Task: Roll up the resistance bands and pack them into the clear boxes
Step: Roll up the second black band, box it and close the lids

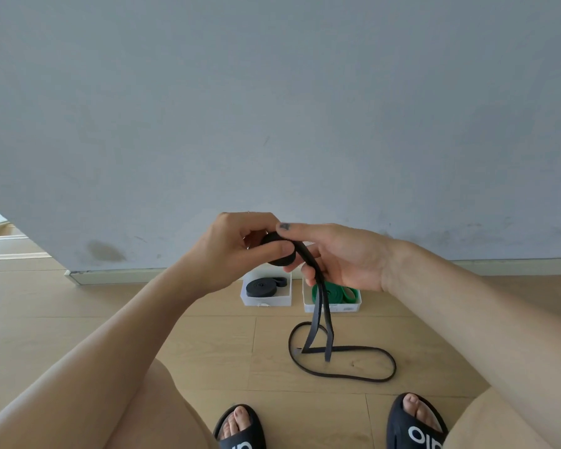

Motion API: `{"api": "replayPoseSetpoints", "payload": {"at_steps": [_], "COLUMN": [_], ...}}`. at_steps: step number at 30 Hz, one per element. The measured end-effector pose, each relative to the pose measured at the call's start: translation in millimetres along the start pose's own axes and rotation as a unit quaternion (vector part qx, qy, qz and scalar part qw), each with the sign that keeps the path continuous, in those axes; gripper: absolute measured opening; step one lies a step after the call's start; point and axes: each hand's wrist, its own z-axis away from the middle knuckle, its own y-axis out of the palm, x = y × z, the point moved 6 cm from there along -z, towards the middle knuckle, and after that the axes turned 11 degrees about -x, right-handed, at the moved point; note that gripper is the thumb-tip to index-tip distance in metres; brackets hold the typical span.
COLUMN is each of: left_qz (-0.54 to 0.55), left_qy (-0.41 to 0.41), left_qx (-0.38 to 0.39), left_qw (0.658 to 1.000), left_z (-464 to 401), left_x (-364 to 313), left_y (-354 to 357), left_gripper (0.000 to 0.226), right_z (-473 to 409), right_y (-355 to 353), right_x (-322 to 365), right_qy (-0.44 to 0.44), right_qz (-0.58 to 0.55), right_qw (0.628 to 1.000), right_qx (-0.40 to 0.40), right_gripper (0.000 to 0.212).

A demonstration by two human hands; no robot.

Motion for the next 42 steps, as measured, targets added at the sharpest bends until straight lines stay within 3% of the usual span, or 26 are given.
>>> {"api": "replayPoseSetpoints", "payload": {"at_steps": [3,8,11,14,19,22,25,28,34,38,42], "left_qz": [0.023,-0.039,-0.08,-0.048,0.021,-0.005,-0.072,-0.056,0.007,-0.034,-0.098], "left_qy": [-0.008,0.016,0.042,0.002,-0.009,-0.003,0.028,0.024,-0.01,-0.002,0.033], "left_qx": [-0.005,0.0,0.027,0.013,-0.018,-0.017,0.017,0.01,-0.011,-0.014,0.002], "left_qw": [1.0,0.999,0.996,0.999,1.0,1.0,0.997,0.998,1.0,0.999,0.995], "left_z": [1,0,1,0,0,-1,1,0,-2,-1,0], "left_x": [2,-3,-9,-5,-2,-4,-6,-6,-1,-2,-3], "left_y": [-2,-2,7,4,-4,-4,3,3,-1,-2,3], "left_gripper": [0.007,0.014,0.011,0.015,0.015,0.005,0.017,0.014,0.015,0.006,0.005], "right_z": [5,3,0,1,7,2,-1,-1,7,2,-2], "right_y": [2,-1,2,-1,-1,-4,-2,-2,3,0,0], "right_x": [3,1,-2,0,4,3,3,1,4,1,-5], "right_qy": [0.016,-0.003,-0.022,-0.017,0.009,-0.006,-0.035,-0.025,-0.002,-0.017,-0.032], "right_qz": [-0.039,-0.01,0.027,0.024,-0.035,-0.027,0.016,0.038,-0.042,-0.007,0.065], "right_qw": [0.998,1.0,0.999,0.999,0.998,0.999,0.999,0.999,0.996,0.999,0.997], "right_qx": [0.051,0.015,-0.012,-0.015,0.049,0.031,0.002,-0.008,0.08,0.037,-0.021], "right_gripper": [0.037,0.018,0.022,0.042,0.037,0.036,0.027,0.035,0.036,0.022,0.035]}}
